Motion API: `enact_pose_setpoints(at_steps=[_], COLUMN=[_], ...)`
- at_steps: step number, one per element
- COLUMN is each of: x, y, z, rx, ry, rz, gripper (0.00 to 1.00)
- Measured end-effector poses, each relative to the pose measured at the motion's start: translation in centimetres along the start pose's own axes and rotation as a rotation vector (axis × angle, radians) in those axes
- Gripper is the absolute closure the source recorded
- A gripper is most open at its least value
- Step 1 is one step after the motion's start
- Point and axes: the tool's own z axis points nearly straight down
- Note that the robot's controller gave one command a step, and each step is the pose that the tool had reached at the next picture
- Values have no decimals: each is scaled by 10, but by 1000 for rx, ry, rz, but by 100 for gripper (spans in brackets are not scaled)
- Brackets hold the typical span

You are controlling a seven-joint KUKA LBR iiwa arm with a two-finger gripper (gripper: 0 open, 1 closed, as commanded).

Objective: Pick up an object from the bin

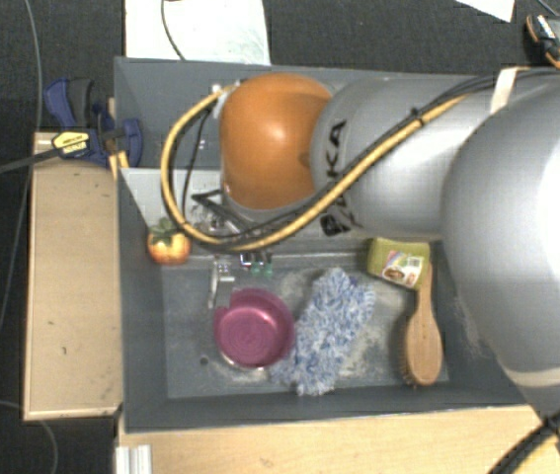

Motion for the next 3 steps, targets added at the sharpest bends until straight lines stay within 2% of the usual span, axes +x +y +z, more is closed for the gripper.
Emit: enact_pose_setpoints(at_steps=[1,2,3], x=[-2,58,68], y=[-1,-61,-45], z=[-4,90,58], rx=[-2,0,-5], ry=[-8,-2,-21], rz=[8,-193,-291], gripper=[0,0,0])
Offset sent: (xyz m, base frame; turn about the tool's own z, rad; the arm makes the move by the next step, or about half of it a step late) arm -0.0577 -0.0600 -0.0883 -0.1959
